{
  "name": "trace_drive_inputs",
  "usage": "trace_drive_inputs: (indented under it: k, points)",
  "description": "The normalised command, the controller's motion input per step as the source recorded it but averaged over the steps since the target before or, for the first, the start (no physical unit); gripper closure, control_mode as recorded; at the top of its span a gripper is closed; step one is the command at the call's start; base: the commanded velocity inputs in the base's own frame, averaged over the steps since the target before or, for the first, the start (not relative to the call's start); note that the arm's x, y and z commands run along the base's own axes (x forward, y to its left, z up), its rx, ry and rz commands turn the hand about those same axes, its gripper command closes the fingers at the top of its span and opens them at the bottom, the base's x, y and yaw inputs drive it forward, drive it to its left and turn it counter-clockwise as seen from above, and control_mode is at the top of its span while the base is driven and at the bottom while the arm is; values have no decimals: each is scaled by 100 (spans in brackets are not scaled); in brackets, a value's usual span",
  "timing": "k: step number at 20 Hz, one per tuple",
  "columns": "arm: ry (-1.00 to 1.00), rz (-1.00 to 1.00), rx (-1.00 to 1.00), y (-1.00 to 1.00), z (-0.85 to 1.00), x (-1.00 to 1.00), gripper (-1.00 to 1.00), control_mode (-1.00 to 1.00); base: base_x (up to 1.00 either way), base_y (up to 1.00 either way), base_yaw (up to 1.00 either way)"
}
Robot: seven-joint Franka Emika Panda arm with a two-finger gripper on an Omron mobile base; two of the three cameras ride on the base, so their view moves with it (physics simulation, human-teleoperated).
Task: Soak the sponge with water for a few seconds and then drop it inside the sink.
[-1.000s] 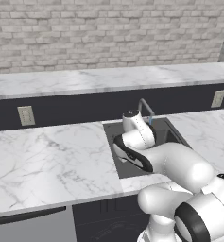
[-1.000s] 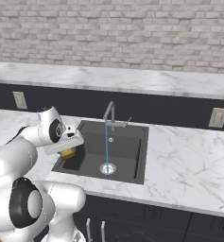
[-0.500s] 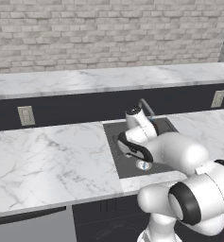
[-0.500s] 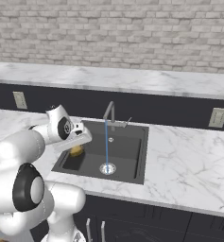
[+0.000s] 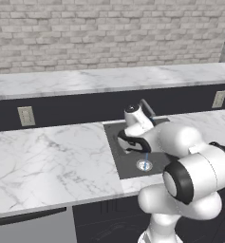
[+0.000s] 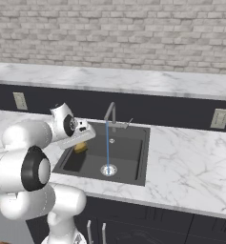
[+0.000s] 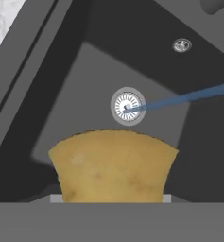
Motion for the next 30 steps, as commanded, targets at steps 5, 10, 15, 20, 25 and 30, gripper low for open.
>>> trace_drive_inputs:
  k: [5,10,15,20,25,30]
  points:
    - [0,5,0,-1,0,35,100,-100,0,0,0]
    - [0,1,-3,0,0,7,100,-100,0,0,0]
    - [-2,0,-10,-1,0,0,100,-100,0,0,0]
    - [-2,0,-12,0,0,5,100,-100,0,0,0]
    - [-3,0,-11,-8,0,16,100,-100,0,0,0]
    - [-4,0,-8,-20,-2,19,100,-100,0,0,0]
